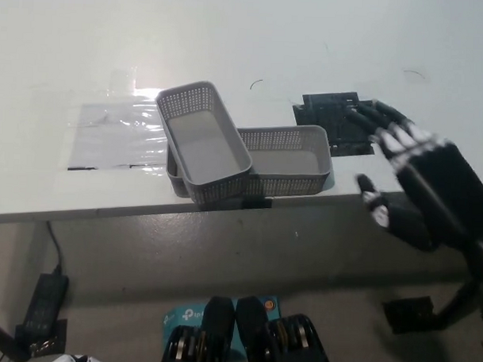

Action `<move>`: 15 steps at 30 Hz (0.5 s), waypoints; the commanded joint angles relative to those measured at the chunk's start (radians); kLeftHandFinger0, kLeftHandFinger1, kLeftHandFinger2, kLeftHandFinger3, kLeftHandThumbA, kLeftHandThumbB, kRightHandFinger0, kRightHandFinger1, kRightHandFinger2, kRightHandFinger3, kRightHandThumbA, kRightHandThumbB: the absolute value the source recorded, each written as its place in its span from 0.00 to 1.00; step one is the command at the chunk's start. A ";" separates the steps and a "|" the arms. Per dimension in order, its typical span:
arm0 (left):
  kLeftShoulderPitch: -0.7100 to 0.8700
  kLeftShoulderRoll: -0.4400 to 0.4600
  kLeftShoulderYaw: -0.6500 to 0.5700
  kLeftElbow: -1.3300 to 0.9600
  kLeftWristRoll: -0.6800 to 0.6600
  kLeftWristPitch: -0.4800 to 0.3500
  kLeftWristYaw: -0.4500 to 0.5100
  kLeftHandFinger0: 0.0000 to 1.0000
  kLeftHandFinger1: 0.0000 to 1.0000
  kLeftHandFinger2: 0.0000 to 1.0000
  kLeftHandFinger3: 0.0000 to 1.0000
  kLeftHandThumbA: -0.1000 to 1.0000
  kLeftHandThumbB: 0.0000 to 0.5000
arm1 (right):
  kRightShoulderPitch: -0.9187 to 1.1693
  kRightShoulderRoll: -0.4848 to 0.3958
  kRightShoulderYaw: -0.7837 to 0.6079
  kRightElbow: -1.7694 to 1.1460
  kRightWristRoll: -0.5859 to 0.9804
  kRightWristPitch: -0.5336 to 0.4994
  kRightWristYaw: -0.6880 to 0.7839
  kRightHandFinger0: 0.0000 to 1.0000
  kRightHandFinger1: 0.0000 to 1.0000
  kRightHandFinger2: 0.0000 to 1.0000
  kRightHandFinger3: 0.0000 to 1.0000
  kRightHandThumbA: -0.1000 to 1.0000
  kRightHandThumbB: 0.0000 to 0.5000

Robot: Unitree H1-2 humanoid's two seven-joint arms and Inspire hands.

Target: The robot uses its right hand to pick up the grey box kept on the middle on the desk and place it on top of another box next to it in a right angle

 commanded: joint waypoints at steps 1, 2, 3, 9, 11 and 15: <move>0.004 0.010 0.014 -0.006 0.000 -0.022 0.013 0.42 0.42 0.55 0.68 0.37 0.73 | 0.041 0.039 -0.054 0.037 0.054 0.013 -0.119 0.56 0.99 1.00 1.00 0.31 0.34; 0.004 0.008 0.016 -0.002 -0.003 -0.029 0.016 0.42 0.42 0.55 0.67 0.36 0.73 | 0.061 0.055 -0.067 0.061 0.061 0.010 -0.143 0.56 0.99 1.00 1.00 0.30 0.32; 0.010 0.005 0.017 -0.002 -0.003 -0.032 0.019 0.42 0.41 0.53 0.67 0.36 0.73 | 0.103 0.093 -0.099 0.136 0.103 -0.043 -0.236 0.56 0.93 1.00 1.00 0.19 0.36; 0.003 0.003 0.019 -0.009 -0.008 -0.006 0.009 0.43 0.43 0.56 0.67 0.34 0.72 | 0.176 0.192 -0.167 0.310 0.140 -0.115 -0.407 0.62 0.85 0.99 1.00 0.09 0.33; 0.003 0.005 0.016 -0.008 -0.003 -0.019 0.012 0.42 0.42 0.55 0.66 0.34 0.71 | 0.191 0.236 -0.205 0.364 0.192 -0.123 -0.444 0.60 0.79 0.96 1.00 0.01 0.34; 0.002 0.009 0.008 -0.006 0.012 -0.033 0.017 0.45 0.45 0.57 0.66 0.37 0.70 | 0.207 0.286 -0.274 0.480 0.295 -0.169 -0.484 0.48 0.67 0.90 1.00 0.00 0.27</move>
